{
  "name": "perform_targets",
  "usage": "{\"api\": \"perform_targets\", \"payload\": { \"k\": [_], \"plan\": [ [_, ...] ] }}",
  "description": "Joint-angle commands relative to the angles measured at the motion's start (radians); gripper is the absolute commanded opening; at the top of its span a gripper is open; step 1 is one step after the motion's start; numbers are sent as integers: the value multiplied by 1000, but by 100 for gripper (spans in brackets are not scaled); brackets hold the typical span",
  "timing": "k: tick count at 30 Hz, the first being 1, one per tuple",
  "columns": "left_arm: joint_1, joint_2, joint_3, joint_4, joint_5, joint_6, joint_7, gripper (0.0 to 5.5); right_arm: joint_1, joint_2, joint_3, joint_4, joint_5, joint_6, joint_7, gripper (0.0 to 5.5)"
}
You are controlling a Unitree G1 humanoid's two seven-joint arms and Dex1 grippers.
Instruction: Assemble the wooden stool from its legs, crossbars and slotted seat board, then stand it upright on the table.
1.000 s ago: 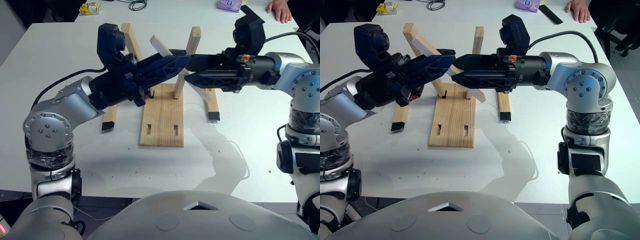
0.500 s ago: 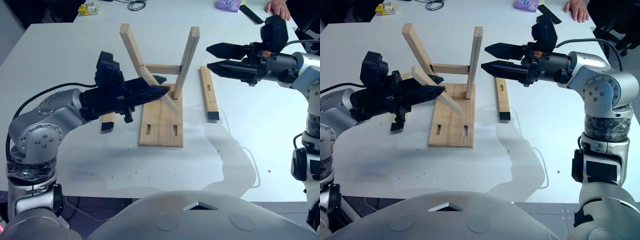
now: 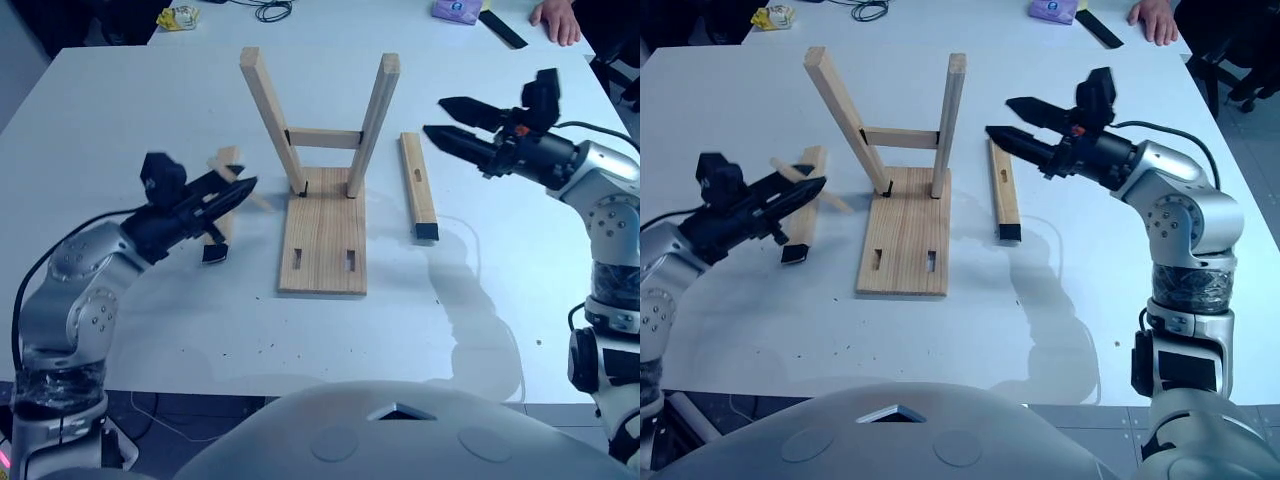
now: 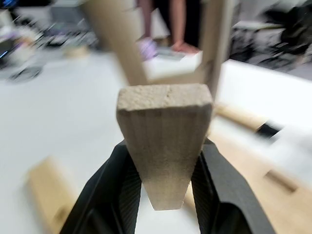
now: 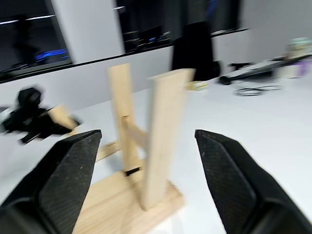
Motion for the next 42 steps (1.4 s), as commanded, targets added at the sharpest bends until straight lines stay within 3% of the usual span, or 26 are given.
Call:
{"api": "perform_targets", "payload": {
  "k": [1, 8, 13, 19, 31, 42],
  "plan": [
    [-123, 53, 8, 182, 111, -109, -55, 132, -12, 8, -13, 35, -35, -38, -36, 355],
    [-339, 31, -37, 414, 193, -251, -138, 132, 8, 42, -23, 32, -33, -63, -66, 355],
    [-340, 42, -57, 585, 269, -371, -200, 132, -21, 44, -8, 72, -37, -68, -52, 355],
    [-339, 72, -36, 627, 286, -441, -258, 132, -10, 31, -26, 88, -28, -62, -44, 355],
    [-440, 27, -133, 779, 369, -607, -352, 132, -62, 31, -1, 150, -45, -69, -21, 355],
    [-444, 104, -67, 799, 343, -638, -394, 132, -44, 31, -9, 151, -48, -65, -11, 355]
  ]
}}
